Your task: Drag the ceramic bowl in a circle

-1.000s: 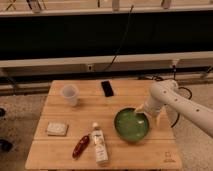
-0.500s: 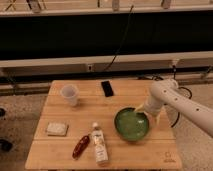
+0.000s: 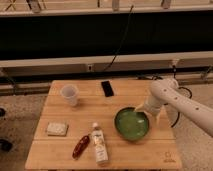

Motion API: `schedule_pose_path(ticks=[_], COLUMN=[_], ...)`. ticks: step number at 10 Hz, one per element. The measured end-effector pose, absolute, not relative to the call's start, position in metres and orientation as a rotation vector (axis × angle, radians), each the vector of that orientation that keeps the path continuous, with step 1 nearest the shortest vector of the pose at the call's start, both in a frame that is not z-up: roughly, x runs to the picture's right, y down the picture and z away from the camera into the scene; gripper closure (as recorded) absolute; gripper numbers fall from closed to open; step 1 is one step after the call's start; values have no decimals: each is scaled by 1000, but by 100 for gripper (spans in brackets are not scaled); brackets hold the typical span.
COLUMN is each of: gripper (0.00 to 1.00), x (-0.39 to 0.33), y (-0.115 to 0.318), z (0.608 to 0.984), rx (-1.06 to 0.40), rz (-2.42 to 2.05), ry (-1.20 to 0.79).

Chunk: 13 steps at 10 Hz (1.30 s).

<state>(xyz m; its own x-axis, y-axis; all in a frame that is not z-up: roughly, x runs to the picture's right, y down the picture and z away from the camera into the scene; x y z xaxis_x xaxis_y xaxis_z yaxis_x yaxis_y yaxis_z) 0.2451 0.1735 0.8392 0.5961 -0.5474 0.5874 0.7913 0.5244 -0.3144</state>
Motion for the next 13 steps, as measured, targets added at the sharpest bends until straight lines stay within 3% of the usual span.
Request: schedule_pose_path(ticks=[13], gripper=[20], x=[248], y=[168], z=[847], rx=[-602], rz=[-828], ry=[-458])
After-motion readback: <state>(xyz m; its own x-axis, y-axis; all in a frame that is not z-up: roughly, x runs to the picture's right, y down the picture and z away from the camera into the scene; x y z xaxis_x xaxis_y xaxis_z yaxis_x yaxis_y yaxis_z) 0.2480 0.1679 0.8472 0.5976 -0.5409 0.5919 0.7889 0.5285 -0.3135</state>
